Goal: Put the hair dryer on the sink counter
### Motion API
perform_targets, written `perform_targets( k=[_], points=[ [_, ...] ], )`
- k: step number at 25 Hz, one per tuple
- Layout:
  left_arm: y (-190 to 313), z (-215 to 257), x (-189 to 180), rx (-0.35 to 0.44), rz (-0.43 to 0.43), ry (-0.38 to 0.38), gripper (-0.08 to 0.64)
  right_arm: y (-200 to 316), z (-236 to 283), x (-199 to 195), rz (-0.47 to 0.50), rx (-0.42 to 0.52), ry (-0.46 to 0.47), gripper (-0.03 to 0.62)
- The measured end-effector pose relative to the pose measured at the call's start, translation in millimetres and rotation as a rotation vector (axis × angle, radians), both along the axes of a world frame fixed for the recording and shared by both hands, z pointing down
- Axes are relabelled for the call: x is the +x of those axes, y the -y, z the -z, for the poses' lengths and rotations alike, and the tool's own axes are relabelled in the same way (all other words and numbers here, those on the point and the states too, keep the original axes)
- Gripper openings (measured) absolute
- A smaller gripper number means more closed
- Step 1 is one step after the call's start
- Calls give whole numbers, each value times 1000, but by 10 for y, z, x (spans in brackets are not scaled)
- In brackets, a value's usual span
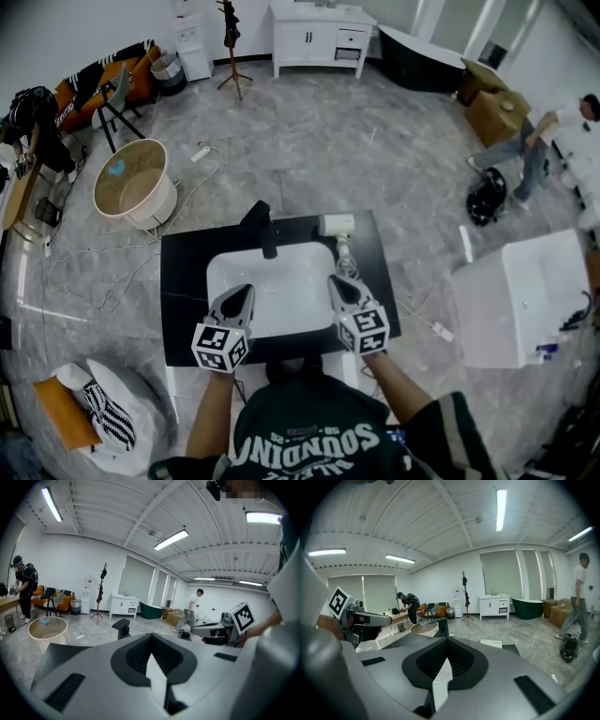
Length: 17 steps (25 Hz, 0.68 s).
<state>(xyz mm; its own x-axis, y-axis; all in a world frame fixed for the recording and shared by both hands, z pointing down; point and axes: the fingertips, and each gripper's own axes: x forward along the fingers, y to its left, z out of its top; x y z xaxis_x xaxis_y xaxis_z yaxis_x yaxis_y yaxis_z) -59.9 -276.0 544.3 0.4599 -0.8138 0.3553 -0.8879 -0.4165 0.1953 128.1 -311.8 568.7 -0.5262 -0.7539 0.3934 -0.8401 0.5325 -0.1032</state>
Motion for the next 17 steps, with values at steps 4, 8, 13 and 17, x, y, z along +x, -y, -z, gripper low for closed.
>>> perform_targets(
  k=[4,8,13,17],
  points=[
    [-13,-1,33,-1,-2,-2,0,-25,-33,40,2,-8,-5,0],
    [-22,-11,65,-4,-2,-4,2,-34,-36,65,3,-13,-2,0],
    [-34,-37,94,-7,-1,-8,0,-36,-42,87,5,-10,2,0],
    [-39,-45,106,-10,0,-12,0,-38,-34,101,0,-10,5,0]
  ],
)
